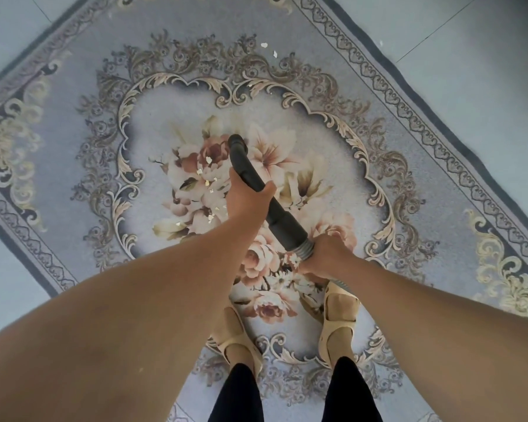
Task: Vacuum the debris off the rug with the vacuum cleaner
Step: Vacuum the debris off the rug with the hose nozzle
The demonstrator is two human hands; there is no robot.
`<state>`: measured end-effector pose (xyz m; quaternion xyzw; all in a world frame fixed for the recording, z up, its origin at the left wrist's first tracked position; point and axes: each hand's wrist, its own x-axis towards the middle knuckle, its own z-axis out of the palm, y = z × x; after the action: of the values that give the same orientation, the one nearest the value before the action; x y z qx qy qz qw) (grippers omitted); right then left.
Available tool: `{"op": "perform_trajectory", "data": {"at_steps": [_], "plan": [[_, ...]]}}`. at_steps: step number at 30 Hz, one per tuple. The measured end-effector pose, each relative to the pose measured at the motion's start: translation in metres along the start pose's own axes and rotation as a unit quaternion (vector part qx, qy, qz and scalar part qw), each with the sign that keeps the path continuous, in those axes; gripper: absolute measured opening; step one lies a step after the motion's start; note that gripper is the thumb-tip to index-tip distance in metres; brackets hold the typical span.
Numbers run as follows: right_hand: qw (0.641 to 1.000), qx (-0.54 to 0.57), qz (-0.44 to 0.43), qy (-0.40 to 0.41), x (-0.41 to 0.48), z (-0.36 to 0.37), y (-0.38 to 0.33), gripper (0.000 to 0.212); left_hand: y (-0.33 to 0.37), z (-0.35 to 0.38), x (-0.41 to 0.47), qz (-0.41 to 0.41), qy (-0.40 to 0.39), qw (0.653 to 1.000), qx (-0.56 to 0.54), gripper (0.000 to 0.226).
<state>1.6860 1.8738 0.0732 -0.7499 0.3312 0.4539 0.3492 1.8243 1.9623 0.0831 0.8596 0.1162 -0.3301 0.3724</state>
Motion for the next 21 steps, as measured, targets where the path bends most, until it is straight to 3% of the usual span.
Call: {"op": "perform_trajectory", "data": {"at_steps": [3,6,8,12,16,19,21], "plan": [[0.999,-0.015,0.013,-0.038,-0.009,0.009,0.014,0.017,-0.007,0.008,-0.013,-0.009,-0.032,0.999,0.010,0.070],[0.999,0.010,0.028,-0.044,-0.030,0.022,0.035,0.040,-0.017,0.020,-0.035,-0.009,-0.079,0.997,0.021,0.080],[0.997,0.021,0.046,-0.061,-0.049,0.023,0.045,0.021,-0.021,0.029,-0.051,-0.017,-0.106,0.994,0.027,0.087],[0.996,-0.004,0.058,-0.071,-0.068,0.026,0.061,0.024,-0.029,0.041,-0.072,-0.030,-0.113,0.992,0.038,0.093],[0.996,-0.049,0.045,-0.064,-0.057,0.012,0.046,0.010,-0.028,0.033,-0.055,-0.045,-0.099,0.994,-0.008,0.083],[0.998,-0.049,0.017,-0.041,-0.032,0.005,0.018,0.034,-0.020,0.011,-0.024,-0.035,-0.077,0.996,-0.026,0.076],[0.999,-0.037,0.019,-0.024,-0.016,0.001,-0.007,0.026,-0.014,-0.007,-0.001,-0.019,-0.054,0.998,-0.021,0.068]]}}
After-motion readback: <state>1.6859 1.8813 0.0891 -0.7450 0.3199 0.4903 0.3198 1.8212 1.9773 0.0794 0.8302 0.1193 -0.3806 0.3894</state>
